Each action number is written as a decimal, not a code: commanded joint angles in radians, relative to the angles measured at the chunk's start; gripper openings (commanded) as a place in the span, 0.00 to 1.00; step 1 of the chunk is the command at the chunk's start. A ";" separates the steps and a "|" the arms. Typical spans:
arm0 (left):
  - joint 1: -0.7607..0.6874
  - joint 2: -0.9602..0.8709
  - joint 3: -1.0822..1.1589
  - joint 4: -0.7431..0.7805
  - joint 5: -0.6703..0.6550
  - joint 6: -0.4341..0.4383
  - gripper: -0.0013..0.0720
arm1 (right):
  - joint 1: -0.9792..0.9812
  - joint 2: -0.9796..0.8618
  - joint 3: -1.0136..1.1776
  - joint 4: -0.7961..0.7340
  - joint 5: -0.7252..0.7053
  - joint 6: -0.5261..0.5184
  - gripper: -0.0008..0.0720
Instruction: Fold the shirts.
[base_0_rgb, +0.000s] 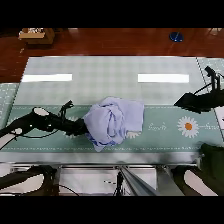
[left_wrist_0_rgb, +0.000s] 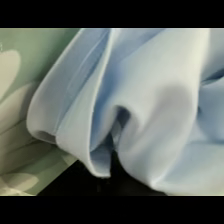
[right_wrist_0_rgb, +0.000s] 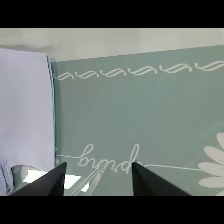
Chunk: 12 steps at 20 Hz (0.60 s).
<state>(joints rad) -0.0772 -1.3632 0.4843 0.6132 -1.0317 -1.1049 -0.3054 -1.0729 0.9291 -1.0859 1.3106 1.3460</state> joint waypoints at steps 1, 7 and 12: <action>-0.003 -0.007 0.001 0.015 -0.008 0.020 0.04 | 0.000 0.000 -0.001 0.007 0.011 0.003 0.69; -0.003 0.029 0.001 0.015 -0.028 0.020 0.04 | 0.000 -0.074 -0.114 0.277 -0.063 -0.049 0.84; -0.003 0.079 0.002 0.015 -0.037 0.020 0.04 | 0.127 -0.206 -0.196 0.298 -0.172 -0.058 0.82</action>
<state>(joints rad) -0.0803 -1.3106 0.4847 0.6464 -1.0431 -1.0855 -0.2417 -1.2171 0.7708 -0.8322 1.2076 1.3006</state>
